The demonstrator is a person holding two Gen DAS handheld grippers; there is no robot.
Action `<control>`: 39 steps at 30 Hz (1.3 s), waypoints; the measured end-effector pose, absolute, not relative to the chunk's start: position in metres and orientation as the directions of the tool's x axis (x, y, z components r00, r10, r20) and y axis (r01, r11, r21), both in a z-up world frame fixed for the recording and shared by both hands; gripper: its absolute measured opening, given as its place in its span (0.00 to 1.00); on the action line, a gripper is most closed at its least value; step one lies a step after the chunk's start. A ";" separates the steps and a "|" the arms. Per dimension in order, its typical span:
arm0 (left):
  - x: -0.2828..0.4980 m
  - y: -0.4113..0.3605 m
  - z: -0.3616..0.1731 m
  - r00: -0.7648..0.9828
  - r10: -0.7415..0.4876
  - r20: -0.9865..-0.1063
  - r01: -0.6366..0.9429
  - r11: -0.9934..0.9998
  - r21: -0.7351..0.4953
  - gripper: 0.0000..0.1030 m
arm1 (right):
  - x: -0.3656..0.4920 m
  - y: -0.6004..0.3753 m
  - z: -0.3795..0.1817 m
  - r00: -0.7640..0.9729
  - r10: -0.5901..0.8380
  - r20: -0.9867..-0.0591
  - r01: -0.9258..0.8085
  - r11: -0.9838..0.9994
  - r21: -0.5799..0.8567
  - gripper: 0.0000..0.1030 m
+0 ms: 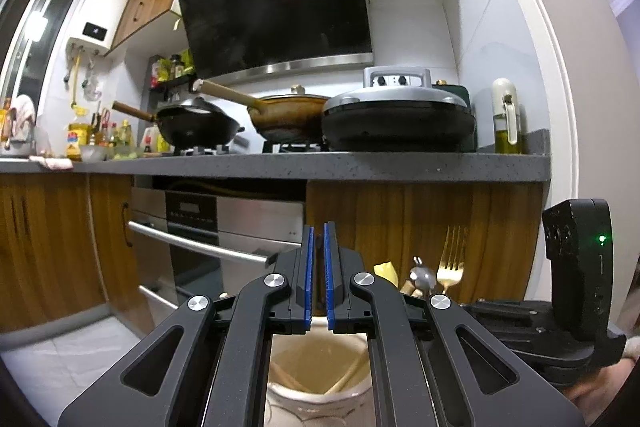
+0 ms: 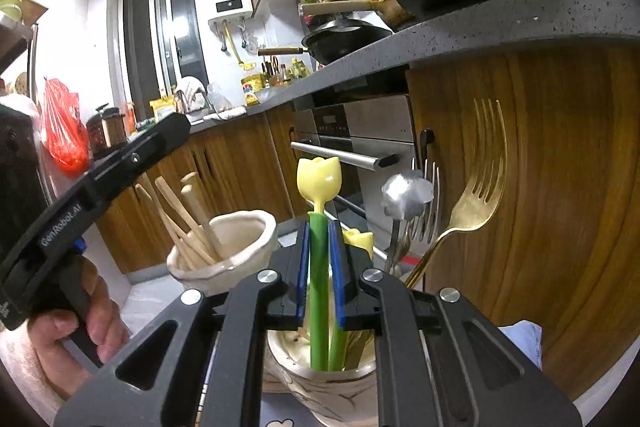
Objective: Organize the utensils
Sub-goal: 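Open the left tool over the tall cup while the right releases the tulip spoon, then withdraw both open tools away from the utensil holder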
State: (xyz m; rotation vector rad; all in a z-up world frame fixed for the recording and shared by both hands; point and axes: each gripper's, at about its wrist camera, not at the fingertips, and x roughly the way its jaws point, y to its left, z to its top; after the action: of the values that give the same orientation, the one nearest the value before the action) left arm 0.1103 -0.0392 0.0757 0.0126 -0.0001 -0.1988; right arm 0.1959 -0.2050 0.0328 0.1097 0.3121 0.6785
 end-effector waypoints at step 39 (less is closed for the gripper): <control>0.011 -0.008 0.002 0.976 -0.071 -0.205 0.081 0.996 0.043 0.94 | 0.076 -0.224 -0.001 0.899 0.366 -0.238 -0.390 0.919 -0.058 0.95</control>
State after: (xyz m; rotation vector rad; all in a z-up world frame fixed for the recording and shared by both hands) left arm 0.0107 -0.0083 0.0017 0.0510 0.2046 -0.0769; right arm 0.0757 -0.2236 -0.0008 -0.1048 0.2261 0.3920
